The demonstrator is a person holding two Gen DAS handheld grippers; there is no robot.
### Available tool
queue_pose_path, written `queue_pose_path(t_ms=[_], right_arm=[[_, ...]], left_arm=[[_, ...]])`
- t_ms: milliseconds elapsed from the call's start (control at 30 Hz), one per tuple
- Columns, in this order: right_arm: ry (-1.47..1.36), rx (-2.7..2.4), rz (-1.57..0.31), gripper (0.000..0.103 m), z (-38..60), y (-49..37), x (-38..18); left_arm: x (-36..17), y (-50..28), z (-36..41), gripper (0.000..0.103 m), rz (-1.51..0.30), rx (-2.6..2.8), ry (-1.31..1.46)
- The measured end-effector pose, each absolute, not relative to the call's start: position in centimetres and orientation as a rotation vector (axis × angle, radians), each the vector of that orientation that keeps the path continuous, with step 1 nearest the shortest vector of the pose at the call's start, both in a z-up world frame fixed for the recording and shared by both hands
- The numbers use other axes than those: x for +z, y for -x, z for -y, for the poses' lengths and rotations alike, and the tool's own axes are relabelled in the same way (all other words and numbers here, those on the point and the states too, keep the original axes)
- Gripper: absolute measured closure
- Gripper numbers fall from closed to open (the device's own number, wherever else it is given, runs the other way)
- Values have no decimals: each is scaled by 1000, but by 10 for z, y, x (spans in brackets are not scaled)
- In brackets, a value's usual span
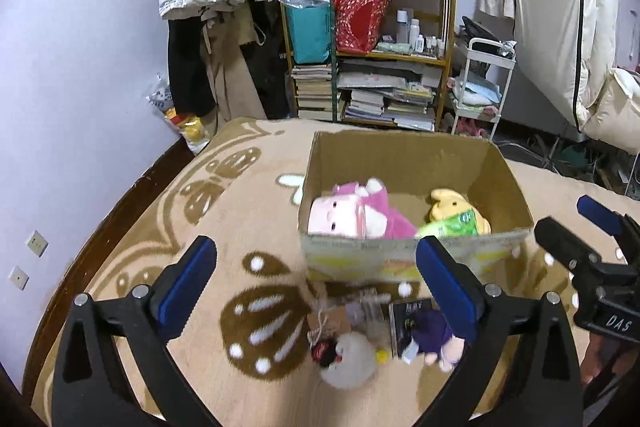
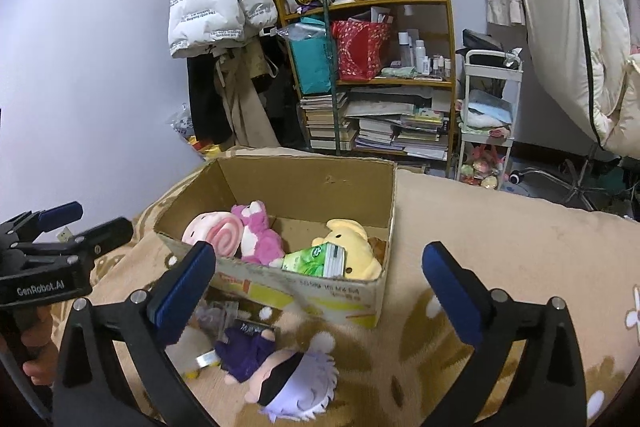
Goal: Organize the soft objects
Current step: 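Open both tools to drop the cylinder plush and tissue pack into the box, then withdraw both tools and lower them toward the white-haired doll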
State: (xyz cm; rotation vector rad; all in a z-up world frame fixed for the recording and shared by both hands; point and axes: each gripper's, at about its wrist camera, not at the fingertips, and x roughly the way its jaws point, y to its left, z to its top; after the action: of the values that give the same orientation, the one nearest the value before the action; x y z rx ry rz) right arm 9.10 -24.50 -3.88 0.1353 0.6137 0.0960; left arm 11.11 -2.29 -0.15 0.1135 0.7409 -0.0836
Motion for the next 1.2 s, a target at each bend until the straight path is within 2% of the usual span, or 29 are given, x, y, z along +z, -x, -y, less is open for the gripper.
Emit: queue_pose_path(t_ms=[533, 1200], right_arm=[[-218, 92, -649, 0, 244, -47, -29], [-245, 87, -747, 0, 242, -57, -68]], left_arm=[[-15, -77, 2, 4, -867, -62, -74], [-67, -109, 1, 4, -1025, -73, -13]])
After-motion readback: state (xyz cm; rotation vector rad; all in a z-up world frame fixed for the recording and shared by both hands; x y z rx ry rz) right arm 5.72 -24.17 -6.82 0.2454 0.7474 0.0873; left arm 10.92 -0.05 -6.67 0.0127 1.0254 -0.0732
